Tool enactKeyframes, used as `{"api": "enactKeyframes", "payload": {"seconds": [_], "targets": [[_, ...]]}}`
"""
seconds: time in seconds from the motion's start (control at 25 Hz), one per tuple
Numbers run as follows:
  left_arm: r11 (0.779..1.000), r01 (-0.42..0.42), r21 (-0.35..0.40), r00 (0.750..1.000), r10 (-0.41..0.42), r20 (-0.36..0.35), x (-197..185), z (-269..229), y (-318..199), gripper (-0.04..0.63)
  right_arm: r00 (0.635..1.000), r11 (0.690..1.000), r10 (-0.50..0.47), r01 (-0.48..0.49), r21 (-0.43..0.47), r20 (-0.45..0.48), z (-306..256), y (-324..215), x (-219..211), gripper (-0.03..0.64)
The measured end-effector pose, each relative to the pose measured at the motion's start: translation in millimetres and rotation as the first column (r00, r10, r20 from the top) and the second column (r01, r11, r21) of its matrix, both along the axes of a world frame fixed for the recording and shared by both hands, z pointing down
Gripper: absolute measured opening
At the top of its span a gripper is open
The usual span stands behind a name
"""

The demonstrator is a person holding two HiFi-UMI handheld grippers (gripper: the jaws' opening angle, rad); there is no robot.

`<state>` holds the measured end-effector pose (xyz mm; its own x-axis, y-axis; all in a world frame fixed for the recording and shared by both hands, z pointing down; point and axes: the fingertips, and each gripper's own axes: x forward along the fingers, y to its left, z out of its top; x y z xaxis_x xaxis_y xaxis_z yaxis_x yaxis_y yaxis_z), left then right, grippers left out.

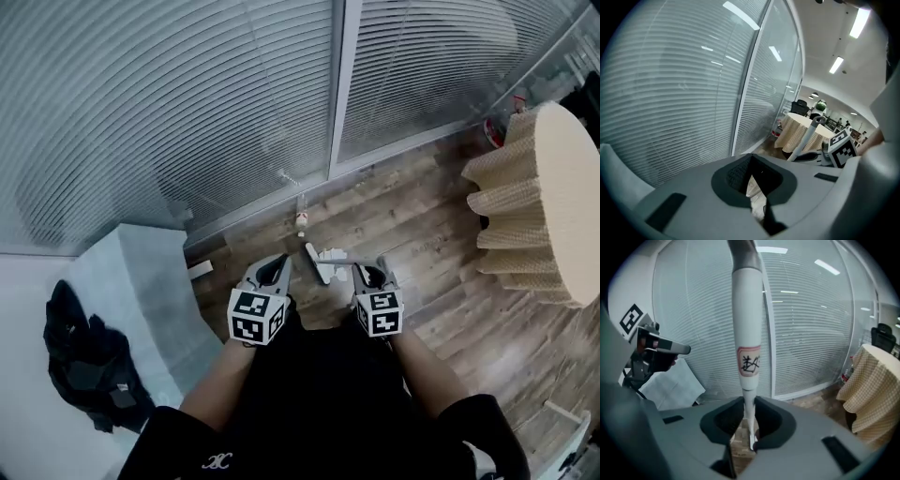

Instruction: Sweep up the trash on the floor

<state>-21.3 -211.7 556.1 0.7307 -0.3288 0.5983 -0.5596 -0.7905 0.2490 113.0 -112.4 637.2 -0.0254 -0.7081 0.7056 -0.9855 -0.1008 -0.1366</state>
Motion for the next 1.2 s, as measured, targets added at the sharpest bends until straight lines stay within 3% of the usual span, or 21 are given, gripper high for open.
{"api": "enactKeyframes", "payload": {"seconds": [0.24, 0.48, 0.64, 0.8, 1.0, 1.2], "targets": [[0.985, -0.172, -0.028, 0.985, 0.172, 0.000, -36, 18, -76, -0.006, 0.985, 0.983, 0.174, -0.174, 0.060, 0.010, -35, -74, -35, 0.084], [0.981, -0.182, -0.071, 0.983, 0.179, -0.046, -64, 23, -115, -0.006, 0.992, 0.987, 0.130, -0.128, 0.092, -0.011, -76, -132, -68, 0.084], [0.974, -0.208, -0.086, 0.976, 0.202, -0.076, -65, 25, -123, -0.006, 0.973, 0.960, 0.227, -0.232, 0.154, 0.053, -98, -168, -55, 0.084], [0.974, -0.212, -0.082, 0.975, 0.206, -0.082, -72, 25, -137, -0.006, 0.898, 0.885, 0.429, -0.439, 0.153, 0.097, -83, -193, -21, 0.084], [0.976, -0.198, -0.091, 0.979, 0.193, -0.066, -89, 25, -155, -0.005, 0.739, 0.742, 0.659, -0.669, 0.040, 0.143, -28, -181, 11, 0.084], [0.973, -0.206, -0.102, 0.978, 0.202, -0.046, -94, 31, -163, -0.006, 0.576, 0.584, 0.801, -0.812, -0.002, 0.164, -5, -129, 37, 0.083]]}}
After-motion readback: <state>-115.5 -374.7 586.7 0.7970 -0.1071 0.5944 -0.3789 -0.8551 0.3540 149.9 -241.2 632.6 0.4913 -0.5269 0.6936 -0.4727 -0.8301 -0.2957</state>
